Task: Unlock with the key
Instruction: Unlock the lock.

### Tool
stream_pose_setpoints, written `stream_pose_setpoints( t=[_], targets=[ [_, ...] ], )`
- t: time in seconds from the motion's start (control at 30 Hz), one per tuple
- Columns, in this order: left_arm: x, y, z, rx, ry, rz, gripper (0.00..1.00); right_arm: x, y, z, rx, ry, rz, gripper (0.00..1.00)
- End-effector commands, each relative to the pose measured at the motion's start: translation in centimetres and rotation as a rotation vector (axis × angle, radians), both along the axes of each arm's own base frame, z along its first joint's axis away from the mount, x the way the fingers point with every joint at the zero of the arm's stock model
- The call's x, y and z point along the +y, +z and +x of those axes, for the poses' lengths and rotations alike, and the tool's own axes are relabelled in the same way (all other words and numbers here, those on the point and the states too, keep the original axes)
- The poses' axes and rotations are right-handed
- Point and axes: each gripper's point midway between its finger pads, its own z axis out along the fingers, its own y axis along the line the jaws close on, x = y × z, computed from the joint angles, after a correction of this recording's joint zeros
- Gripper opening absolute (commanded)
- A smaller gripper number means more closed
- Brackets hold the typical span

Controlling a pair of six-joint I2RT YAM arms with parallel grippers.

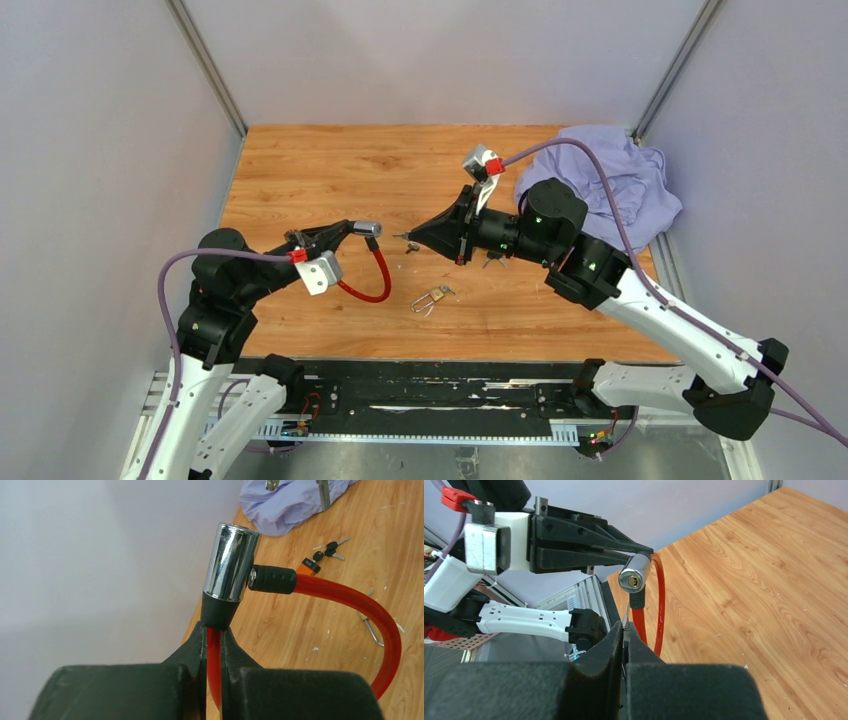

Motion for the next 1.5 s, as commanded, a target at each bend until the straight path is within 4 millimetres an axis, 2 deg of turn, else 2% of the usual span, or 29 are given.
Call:
stream_pose_setpoints(
  t=[0.0, 0.53, 0.97, 1.47],
  targets=[
    [-0.1, 1.0, -0.3, -0.052, -0.008, -0.008, 0.00, 0.3, 2.2, 0.1, -0.064, -0.011, 0.025, 0.01],
    [-0.2, 0.7, -0.4, -0.045, -0.022, 0.004, 0.00, 2.3, 1.8, 0.4, -0.098, -0.012, 0.000, 0.01],
    [-0.3, 0.7, -0.5, -0.052, -0.031, 0.009, 0.00, 2.4, 1.2, 1.2, -0.112, -0.055, -0.019, 0.01],
    [-0.2, 0.7, -0.4, -0.052, -0.024, 0.010, 0.00, 2.8, 0.1, 1.0, -0.109, -0.047, -0.052, 0.01]
  ],
)
